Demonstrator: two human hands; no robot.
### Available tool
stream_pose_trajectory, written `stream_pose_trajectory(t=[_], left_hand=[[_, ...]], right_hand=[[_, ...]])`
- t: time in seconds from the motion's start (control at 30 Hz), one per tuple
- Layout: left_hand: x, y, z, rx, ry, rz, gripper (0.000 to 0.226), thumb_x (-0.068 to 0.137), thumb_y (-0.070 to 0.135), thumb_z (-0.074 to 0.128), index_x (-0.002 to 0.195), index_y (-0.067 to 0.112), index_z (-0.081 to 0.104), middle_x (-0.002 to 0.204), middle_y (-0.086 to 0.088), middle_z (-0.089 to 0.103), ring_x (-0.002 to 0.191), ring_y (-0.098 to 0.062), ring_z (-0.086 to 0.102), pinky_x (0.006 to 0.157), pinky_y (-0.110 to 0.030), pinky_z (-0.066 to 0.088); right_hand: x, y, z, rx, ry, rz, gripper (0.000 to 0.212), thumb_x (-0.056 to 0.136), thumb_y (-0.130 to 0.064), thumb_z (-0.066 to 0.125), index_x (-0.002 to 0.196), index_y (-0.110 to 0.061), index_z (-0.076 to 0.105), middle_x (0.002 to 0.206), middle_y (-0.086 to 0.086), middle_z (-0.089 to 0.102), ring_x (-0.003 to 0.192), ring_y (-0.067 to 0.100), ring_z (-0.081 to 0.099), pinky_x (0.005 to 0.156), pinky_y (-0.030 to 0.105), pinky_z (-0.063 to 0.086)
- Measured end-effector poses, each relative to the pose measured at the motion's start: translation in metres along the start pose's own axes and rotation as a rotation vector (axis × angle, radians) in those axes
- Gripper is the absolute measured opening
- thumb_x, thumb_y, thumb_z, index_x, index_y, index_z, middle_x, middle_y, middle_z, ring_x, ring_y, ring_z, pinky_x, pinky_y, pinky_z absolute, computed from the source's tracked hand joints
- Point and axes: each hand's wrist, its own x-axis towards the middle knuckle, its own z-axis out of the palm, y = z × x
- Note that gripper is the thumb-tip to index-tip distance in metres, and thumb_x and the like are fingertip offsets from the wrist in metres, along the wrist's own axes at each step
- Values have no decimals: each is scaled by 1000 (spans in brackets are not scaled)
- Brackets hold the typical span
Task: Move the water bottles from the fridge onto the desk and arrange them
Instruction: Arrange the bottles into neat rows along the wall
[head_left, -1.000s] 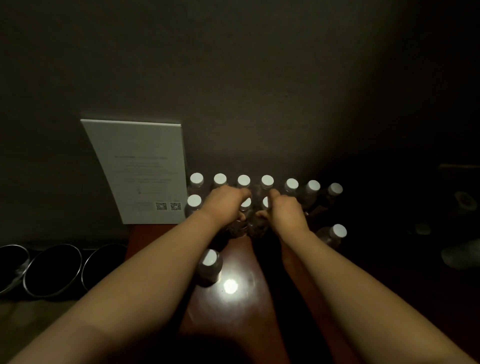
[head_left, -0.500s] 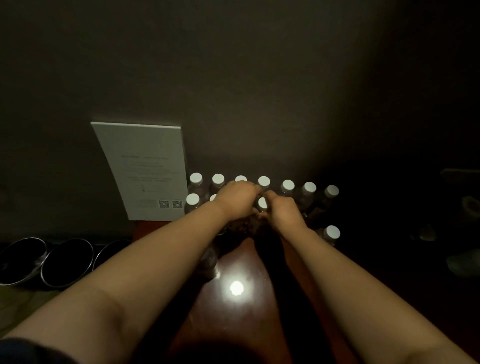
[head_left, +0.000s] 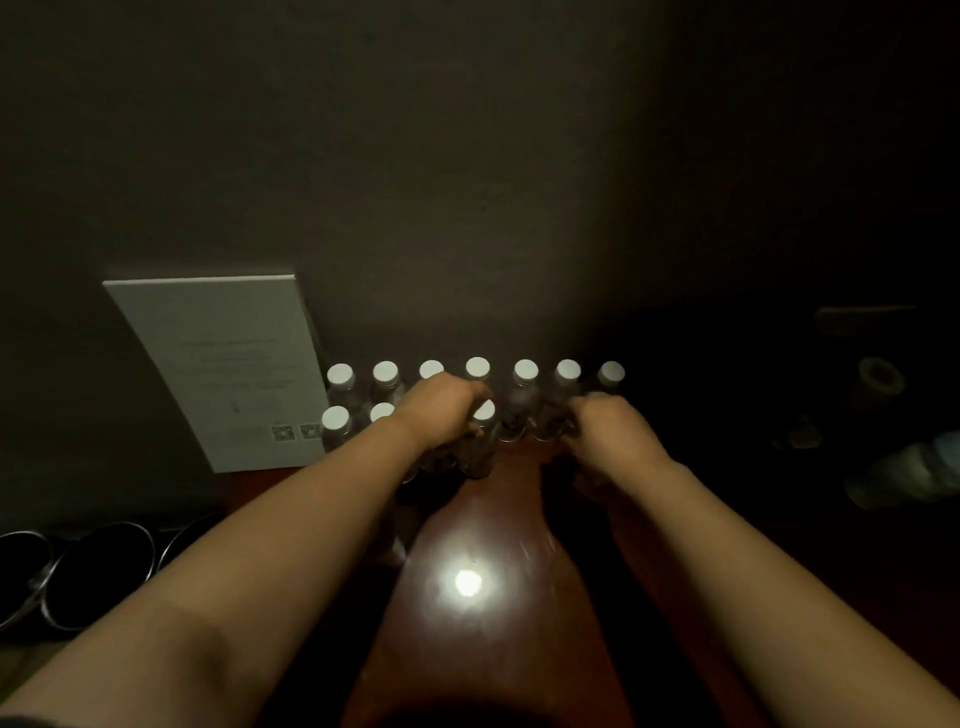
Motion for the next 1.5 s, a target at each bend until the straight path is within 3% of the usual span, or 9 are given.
stream_pose_trajectory(t=[0.17, 0.3, 0.4, 0.47, 0.57, 0.83, 0.97, 1.2, 1.5], left_hand=[[3, -4, 2, -38, 8, -16, 34, 84, 29, 76, 117, 26, 65, 101, 1, 69, 100, -22, 61, 71, -27, 35], [4, -5, 0, -34, -21, -10, 23, 84, 22, 74, 105, 23, 66, 88, 5, 64, 86, -18, 58, 67, -27, 35], [5, -7, -3, -15, -47, 9, 19, 83, 21, 74, 100, 20, 65, 90, 1, 68, 87, -21, 62, 66, -29, 39], [7, -8, -5, -17, -64, 27, 23, 83, 22, 74, 103, 20, 66, 93, -1, 69, 90, -22, 62, 68, -30, 41], [7, -9, -6, -35, -75, 35, 23, 83, 22, 73, 105, 21, 66, 93, 0, 68, 90, -22, 62, 68, -29, 40], [5, -6, 2, 14, -27, 35, 39, 84, 27, 72, 121, 19, 62, 104, -3, 69, 99, -25, 62, 69, -29, 37], [6, -8, 6, -27, -22, 10, 30, 81, 32, 74, 105, 18, 64, 96, -2, 69, 94, -24, 62, 68, -29, 39], [9, -14, 7, -52, -77, 51, 27, 80, 30, 77, 87, 21, 53, 83, 3, 59, 90, -23, 61, 67, -30, 39], [11, -16, 11, -59, -52, 73, 26, 80, 26, 75, 101, 16, 63, 95, -3, 67, 94, -25, 61, 69, -30, 43]], right_hand=[[-19, 29, 2, -46, -288, 60, 24, 82, -17, 67, 106, -18, 68, 98, 2, 66, 92, 22, 65, 78, 30, 51], [-12, 29, 7, 110, -232, 83, 11, 81, -11, 66, 91, -14, 63, 84, 0, 64, 85, 23, 68, 76, 34, 55], [0, 15, 13, 113, -186, 40, 29, 78, -19, 73, 103, -15, 60, 96, 11, 67, 90, 30, 68, 80, 39, 57], [9, 1, 16, 99, -148, 11, 38, 78, -20, 76, 111, -15, 58, 100, 13, 68, 93, 31, 67, 76, 31, 53], [22, -18, 20, 116, -110, -3, 40, 80, -21, 74, 116, -17, 55, 102, 13, 68, 95, 32, 66, 70, 27, 43], [33, -31, 24, 133, -112, 10, 55, 77, -26, 80, 125, -14, 56, 106, 12, 69, 101, 31, 64, 81, 32, 50], [32, -32, 21, 171, -110, 27, 46, 75, -22, 76, 119, -17, 63, 111, 8, 69, 105, 28, 63, 88, 32, 51], [20, -41, 23, 291, 13, 166, 40, 76, -14, 77, 114, -14, 64, 110, 9, 69, 106, 27, 62, 79, 23, 44], [24, -49, 37, 340, 80, 315, 39, 78, -18, 77, 114, -16, 60, 109, 10, 68, 103, 28, 63, 84, 30, 49]])
